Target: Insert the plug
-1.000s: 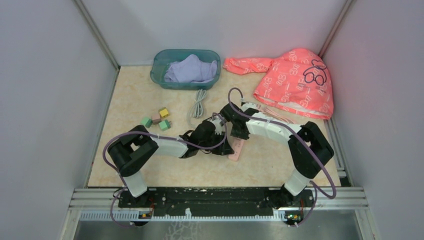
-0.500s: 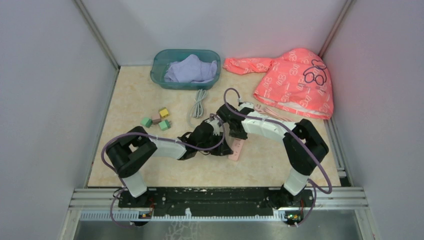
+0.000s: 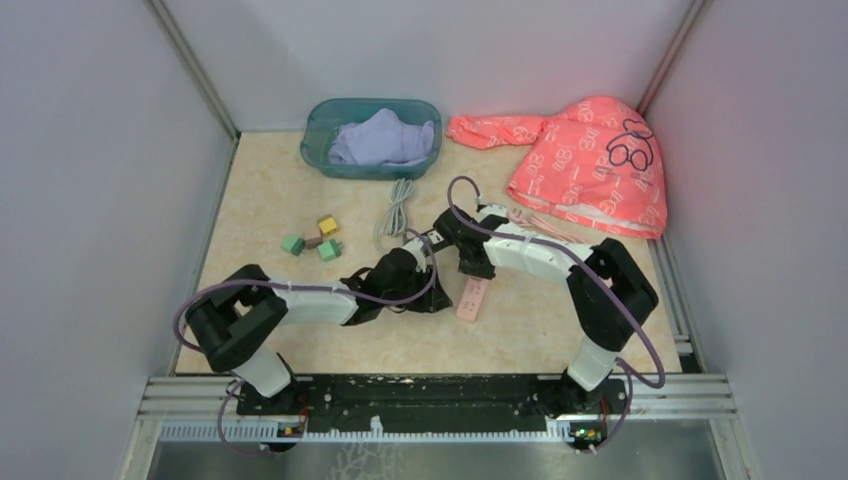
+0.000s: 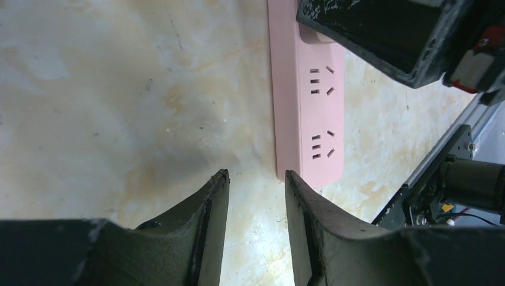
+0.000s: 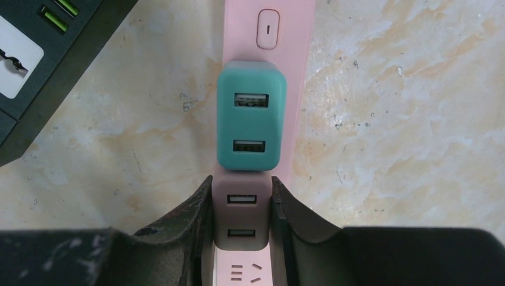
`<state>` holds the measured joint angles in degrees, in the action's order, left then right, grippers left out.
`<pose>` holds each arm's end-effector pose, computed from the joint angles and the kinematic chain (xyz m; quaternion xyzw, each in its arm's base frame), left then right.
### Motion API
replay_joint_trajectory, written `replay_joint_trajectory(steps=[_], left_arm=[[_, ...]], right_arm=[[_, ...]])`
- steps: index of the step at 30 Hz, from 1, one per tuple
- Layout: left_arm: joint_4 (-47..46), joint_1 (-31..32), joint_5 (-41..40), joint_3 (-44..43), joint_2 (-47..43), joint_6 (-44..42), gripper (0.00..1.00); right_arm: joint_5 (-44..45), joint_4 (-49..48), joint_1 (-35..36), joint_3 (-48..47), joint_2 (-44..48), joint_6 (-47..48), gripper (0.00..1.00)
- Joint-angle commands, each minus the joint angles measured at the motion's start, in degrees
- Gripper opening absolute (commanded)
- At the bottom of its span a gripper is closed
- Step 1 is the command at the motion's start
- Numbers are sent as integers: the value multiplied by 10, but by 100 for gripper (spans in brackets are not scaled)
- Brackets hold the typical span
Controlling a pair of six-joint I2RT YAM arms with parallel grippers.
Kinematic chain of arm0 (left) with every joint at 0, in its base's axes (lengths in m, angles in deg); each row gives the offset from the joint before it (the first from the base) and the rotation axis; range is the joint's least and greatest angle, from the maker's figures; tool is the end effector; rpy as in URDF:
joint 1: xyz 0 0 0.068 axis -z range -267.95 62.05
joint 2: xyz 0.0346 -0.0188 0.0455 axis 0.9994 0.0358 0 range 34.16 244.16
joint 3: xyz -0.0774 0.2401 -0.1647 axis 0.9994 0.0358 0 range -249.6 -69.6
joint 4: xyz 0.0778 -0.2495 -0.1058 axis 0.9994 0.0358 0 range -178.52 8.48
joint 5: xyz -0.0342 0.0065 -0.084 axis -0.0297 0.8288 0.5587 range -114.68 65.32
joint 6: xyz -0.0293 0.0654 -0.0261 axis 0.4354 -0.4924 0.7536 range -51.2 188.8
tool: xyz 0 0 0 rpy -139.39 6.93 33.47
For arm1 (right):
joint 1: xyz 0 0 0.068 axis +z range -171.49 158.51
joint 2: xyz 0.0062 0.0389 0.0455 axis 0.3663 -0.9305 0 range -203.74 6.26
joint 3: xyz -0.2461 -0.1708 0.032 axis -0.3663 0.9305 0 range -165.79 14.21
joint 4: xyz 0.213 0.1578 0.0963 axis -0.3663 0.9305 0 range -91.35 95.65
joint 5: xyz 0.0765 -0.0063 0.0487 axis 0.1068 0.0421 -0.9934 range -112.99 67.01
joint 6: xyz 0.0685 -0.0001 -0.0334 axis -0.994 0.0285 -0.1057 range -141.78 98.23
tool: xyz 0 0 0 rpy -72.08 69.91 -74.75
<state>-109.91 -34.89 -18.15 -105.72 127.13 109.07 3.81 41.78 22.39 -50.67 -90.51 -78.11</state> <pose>0.2009 -0.2792 0.1357 0.1247 0.8790 -0.3674 0.2770 0.2701 0.2195 0.1875 0.1347 0.9555 -0.0501 0.2576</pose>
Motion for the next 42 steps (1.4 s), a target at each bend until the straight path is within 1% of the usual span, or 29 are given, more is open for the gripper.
replay_joint_trajectory(steps=[1,2,3,4,6,7,12,17,20,21,25,28,34,40,42], left_arm=[[48,2,-52,8,-43,-16,46],[56,1,-60,9,-50,-17,47],[63,2,-67,11,-59,-17,48],[69,2,-73,13,-66,-16,48],[84,1,-89,15,-82,-17,51],[95,1,-98,14,-88,-16,52],[136,-1,-146,12,-127,-12,58],[178,-4,-184,1,-150,-8,64],[211,-8,-215,-12,-157,-6,67],[222,-10,-225,-16,-161,-6,68],[266,-23,-271,-33,-178,-15,73],[312,-43,-313,-48,-187,-15,77],[378,-140,-311,-58,-205,-7,83],[411,-205,-341,-64,-210,12,96],[423,-225,-346,-69,-205,23,98]], right_arm=[[-4,-32,3,6,15,17,34],[0,-31,3,3,15,19,41],[3,-32,3,2,36,22,47],[5,-32,3,0,46,24,52],[10,-33,2,-2,63,30,58],[10,-36,2,-2,74,35,60],[12,-84,2,35,164,74,79],[21,-132,-4,84,270,133,90],[22,-155,-10,112,315,169,97],[21,-162,-12,120,327,180,99],[-1,-202,-25,158,371,220,99],[-25,-251,-35,199,406,248,99],[-30,-310,-43,255,456,286,99],[-37,-339,-46,294,473,300,99],[-45,-348,-47,301,475,302,99]])
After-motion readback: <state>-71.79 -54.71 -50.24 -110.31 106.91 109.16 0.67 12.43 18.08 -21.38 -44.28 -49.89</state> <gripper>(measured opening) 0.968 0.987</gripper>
